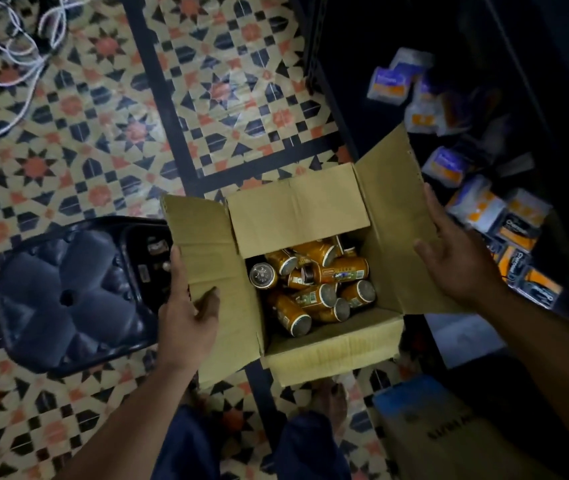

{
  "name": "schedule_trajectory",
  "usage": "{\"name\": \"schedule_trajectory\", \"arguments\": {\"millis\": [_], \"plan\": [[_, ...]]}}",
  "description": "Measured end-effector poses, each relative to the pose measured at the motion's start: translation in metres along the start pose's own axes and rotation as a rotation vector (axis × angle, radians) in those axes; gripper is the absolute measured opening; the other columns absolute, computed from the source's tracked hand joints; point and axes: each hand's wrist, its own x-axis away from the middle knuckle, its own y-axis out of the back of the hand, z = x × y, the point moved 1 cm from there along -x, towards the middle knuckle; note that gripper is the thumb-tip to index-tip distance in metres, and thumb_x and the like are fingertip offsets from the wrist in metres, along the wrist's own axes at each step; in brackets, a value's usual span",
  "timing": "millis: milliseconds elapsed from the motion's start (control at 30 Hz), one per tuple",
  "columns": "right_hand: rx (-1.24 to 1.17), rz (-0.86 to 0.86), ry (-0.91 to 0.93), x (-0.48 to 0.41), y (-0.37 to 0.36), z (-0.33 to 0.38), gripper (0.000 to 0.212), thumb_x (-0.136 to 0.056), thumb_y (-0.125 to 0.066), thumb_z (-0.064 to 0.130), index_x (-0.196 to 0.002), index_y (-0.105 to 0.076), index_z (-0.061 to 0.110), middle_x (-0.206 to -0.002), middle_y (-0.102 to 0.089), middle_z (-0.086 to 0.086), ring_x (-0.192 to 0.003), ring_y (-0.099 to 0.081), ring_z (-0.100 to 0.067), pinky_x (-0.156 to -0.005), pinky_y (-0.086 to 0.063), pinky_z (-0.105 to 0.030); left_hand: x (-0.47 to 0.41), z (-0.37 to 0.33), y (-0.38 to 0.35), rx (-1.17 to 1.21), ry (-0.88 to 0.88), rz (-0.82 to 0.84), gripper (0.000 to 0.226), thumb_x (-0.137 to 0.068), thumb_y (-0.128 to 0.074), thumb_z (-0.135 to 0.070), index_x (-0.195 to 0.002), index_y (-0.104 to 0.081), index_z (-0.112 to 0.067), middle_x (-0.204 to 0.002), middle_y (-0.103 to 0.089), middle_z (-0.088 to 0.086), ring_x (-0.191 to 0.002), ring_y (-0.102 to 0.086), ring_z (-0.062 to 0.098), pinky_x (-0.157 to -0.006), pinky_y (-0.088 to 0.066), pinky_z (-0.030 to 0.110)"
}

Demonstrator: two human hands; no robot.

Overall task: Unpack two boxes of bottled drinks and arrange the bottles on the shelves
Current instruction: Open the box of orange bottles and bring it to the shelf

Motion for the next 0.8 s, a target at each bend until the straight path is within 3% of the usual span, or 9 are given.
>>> {"name": "schedule_trajectory", "arguments": {"millis": [100, 267, 367, 433, 500, 567, 667, 733, 800], "plan": [[-0.035, 0.021, -0.027, 0.005, 0.000, -0.006, 0.089, -0.102, -0.060, 0.024, -0.154, 0.001, 0.063, -0.117, -0.067, -0.030, -0.086, -0.068, -0.041, -0.077, -0.059, -0.052, 0.013, 0.004, -0.006, 0.032, 0.047, 0.016, 0.097, -0.099, -0.063, -0.020, -0.154, 0.008, -0.057, -0.084, -0.046, -0.029, -0.066, -0.065, 0.022, -0.062, -0.061, 0.040], [-0.084, 0.014, -0.067, 0.015, -0.002, -0.015, 0.086, -0.103, -0.061, 0.022, -0.157, -0.004, 0.057, -0.125, -0.068, -0.019, -0.090, -0.069, -0.034, -0.080, -0.058, -0.045, 0.022, 0.011, -0.015, 0.086, 0.036, 0.021, 0.096, -0.099, -0.062, -0.017, -0.158, 0.007, -0.048, -0.117, -0.046, -0.036, -0.058, -0.049, -0.023, -0.051, -0.039, 0.000], [-0.094, 0.001, -0.095, 0.018, -0.005, -0.021, 0.084, -0.103, -0.060, 0.024, -0.157, -0.005, 0.057, -0.129, -0.068, -0.014, -0.094, -0.068, -0.031, -0.082, -0.057, -0.043, 0.025, 0.013, -0.021, 0.101, 0.039, 0.007, 0.097, -0.098, -0.063, -0.016, -0.160, 0.006, -0.042, -0.140, -0.049, -0.019, -0.059, -0.044, -0.032, -0.052, -0.035, -0.004], [-0.104, -0.011, -0.124, 0.019, -0.007, -0.025, 0.084, -0.103, -0.060, 0.027, -0.155, -0.004, 0.061, -0.131, -0.067, -0.012, -0.093, -0.068, -0.028, -0.084, -0.057, -0.042, 0.023, 0.018, -0.023, 0.080, 0.024, -0.014, 0.097, -0.097, -0.065, -0.014, -0.161, 0.005, -0.039, -0.159, -0.033, -0.005, -0.065, -0.044, -0.035, -0.056, -0.035, -0.006], [-0.103, -0.023, -0.133, 0.020, -0.008, -0.029, 0.083, -0.103, -0.060, 0.030, -0.154, -0.004, 0.063, -0.132, -0.067, -0.011, -0.092, -0.068, -0.026, -0.085, -0.058, -0.042, 0.020, 0.025, -0.023, 0.082, -0.005, -0.037, 0.099, -0.096, -0.067, -0.014, -0.161, 0.003, -0.038, -0.163, -0.029, -0.004, -0.079, -0.044, -0.039, -0.066, -0.036, -0.008], [-0.095, -0.035, -0.128, 0.019, -0.009, -0.034, 0.084, -0.103, -0.061, 0.029, -0.156, -0.005, 0.060, -0.134, -0.066, -0.012, -0.093, -0.067, -0.027, -0.083, -0.055, -0.040, 0.018, 0.031, -0.021, 0.078, -0.022, -0.040, 0.102, -0.094, -0.069, -0.019, -0.159, 0.004, -0.044, -0.159, -0.034, -0.012, -0.105, -0.045, -0.031, -0.091, -0.040, 0.001], [0.011, -0.062, -0.159, 0.016, -0.013, -0.041, 0.086, -0.102, -0.061, 0.025, -0.160, -0.004, 0.051, -0.132, -0.063, -0.019, -0.086, -0.062, -0.030, -0.077, -0.048, -0.038, 0.015, 0.037, -0.020, 0.024, 0.012, -0.048, 0.108, -0.091, -0.074, -0.027, -0.160, 0.009, -0.040, -0.156, -0.035, -0.010, -0.134, -0.040, 0.006, -0.111, -0.038, 0.035], [0.155, -0.123, -0.120, 0.014, -0.021, -0.045, 0.086, -0.100, -0.064, 0.021, -0.164, -0.008, 0.038, -0.157, -0.043, -0.015, -0.118, -0.058, -0.041, -0.092, -0.051, -0.048, 0.008, 0.043, -0.022, -0.226, 0.017, -0.106, 0.114, -0.087, -0.077, -0.039, -0.161, 0.009, -0.029, -0.167, -0.010, 0.007, -0.150, -0.020, 0.026, -0.119, -0.027, 0.051], [0.232, -0.190, -0.007, 0.012, -0.031, -0.049, 0.086, -0.097, -0.068, 0.019, -0.164, -0.016, 0.024, -0.171, -0.015, -0.010, -0.151, -0.027, -0.038, -0.117, -0.035, -0.054, 0.002, 0.047, -0.024, -0.562, 0.006, -0.142, 0.114, -0.084, -0.075, -0.051, -0.162, 0.004, -0.022, -0.168, 0.012, 0.013, -0.153, 0.002, 0.039, -0.118, -0.008, 0.065]]}}
